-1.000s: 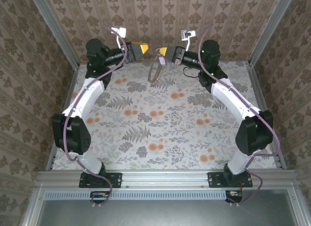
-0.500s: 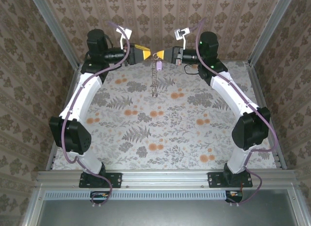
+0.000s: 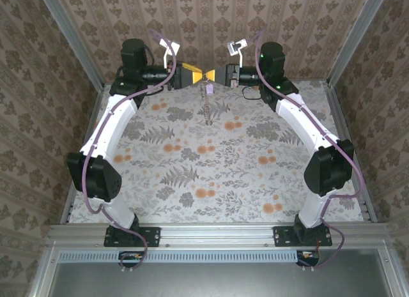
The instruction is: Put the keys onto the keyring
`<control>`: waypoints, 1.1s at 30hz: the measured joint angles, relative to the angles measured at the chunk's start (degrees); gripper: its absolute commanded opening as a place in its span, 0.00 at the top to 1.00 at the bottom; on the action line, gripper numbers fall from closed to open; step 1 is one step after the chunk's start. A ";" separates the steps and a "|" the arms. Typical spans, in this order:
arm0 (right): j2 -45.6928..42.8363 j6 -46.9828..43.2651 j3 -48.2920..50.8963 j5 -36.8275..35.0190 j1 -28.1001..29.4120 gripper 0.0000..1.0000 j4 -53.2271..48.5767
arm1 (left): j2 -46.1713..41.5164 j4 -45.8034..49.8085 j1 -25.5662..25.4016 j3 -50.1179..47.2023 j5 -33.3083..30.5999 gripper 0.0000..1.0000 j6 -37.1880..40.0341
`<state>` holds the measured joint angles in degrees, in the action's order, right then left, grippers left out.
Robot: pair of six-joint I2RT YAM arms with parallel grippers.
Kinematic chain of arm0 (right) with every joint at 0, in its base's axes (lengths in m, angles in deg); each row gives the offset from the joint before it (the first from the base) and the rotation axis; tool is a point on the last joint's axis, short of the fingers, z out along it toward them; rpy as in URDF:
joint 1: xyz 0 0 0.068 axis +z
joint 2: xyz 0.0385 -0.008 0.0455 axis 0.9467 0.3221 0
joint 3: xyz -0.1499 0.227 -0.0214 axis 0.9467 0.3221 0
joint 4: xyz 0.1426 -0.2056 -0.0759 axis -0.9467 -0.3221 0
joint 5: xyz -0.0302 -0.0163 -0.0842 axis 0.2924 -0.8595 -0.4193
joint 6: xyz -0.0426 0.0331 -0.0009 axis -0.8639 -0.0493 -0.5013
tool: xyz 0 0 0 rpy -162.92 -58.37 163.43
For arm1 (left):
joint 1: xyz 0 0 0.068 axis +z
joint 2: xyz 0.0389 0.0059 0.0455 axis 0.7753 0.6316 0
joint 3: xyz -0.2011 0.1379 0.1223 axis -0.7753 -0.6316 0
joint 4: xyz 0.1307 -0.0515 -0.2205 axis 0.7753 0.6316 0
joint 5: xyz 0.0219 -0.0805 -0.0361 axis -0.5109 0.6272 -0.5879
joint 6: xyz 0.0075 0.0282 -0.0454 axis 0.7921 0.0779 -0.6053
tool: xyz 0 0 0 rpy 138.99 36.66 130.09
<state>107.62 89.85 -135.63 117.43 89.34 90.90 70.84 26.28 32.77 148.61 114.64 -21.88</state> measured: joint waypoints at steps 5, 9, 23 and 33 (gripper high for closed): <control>0.00 -0.22 0.00 0.02 0.00 1.00 -0.35 | 0.15 0.96 0.11 0.00 -0.44 0.62 0.48; 0.00 -0.37 0.00 0.02 0.00 1.00 -0.35 | 0.26 1.36 0.09 0.00 -0.87 0.62 0.66; 0.00 -0.39 0.00 0.00 0.00 1.00 -0.35 | 2.10 1.42 0.02 0.00 -1.07 0.69 0.68; 0.00 -0.39 0.00 0.00 0.00 1.00 -0.35 | 2.25 1.51 -1.03 0.00 -1.22 0.77 0.68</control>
<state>107.62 89.46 -135.63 117.43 89.34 90.55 73.09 27.79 31.74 148.61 113.41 -21.21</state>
